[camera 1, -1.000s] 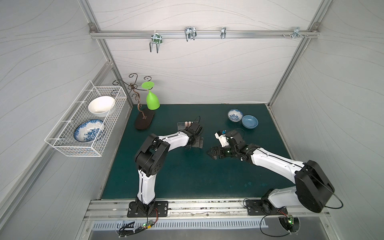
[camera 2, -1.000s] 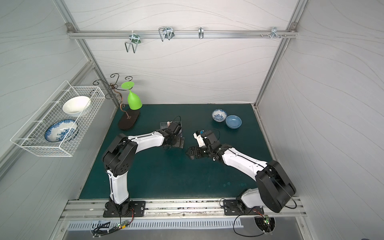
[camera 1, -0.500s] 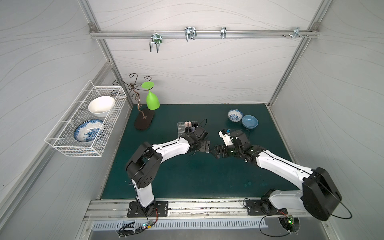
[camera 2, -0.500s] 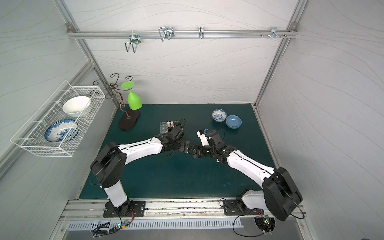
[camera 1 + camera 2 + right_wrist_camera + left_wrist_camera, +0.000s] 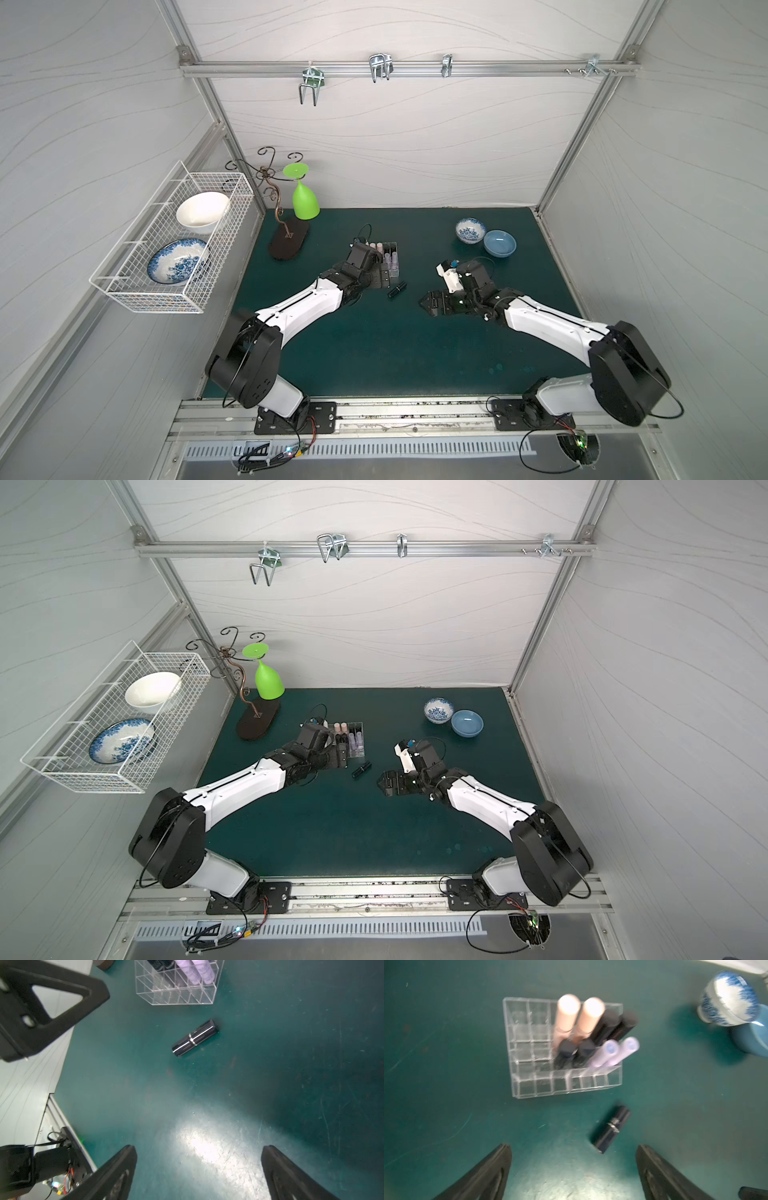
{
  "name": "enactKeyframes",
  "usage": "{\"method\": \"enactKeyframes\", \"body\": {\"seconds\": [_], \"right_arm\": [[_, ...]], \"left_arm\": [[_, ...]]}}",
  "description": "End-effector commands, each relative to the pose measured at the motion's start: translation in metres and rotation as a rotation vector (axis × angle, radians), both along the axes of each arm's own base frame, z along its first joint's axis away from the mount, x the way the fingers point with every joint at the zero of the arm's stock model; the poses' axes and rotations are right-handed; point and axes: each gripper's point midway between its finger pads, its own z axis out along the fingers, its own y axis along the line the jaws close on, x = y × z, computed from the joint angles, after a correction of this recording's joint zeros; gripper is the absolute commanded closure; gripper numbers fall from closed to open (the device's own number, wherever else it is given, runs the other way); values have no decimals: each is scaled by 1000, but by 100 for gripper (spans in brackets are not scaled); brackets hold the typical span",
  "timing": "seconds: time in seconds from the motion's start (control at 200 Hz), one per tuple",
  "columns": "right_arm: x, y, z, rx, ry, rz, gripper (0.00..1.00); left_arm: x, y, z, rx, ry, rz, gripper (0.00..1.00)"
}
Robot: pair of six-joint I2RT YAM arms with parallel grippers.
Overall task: Arrange the lipsticks in the organizer
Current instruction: Pick up the lipstick at the center of the board.
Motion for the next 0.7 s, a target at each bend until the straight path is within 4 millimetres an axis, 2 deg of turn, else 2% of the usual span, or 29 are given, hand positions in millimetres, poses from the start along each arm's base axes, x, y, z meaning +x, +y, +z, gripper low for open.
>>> {"method": "enactKeyframes", "body": {"seconds": [0.0,0.12,0.225,0.335,0.49,0.695], "right_arm": [[15,12,2,-77,-1,-55,2],[26,30,-7,-212,4,-86,1],[37,46,-20,-313,0,-104,2],[55,63,-31,-365,-10,-124,2],[74,68,-42,-461,-29,-164,3],[88,66,-51,-537,-38,-215,7]], "left_arm": [[4,1,35,-56,-125,9,4],[-6,27,51,-58,-192,83,5],[-14,54,58,-83,-234,147,6],[-20,76,53,-81,-223,183,6],[-25,89,47,-75,-205,193,6],[-23,92,49,-83,-206,182,7]]}}
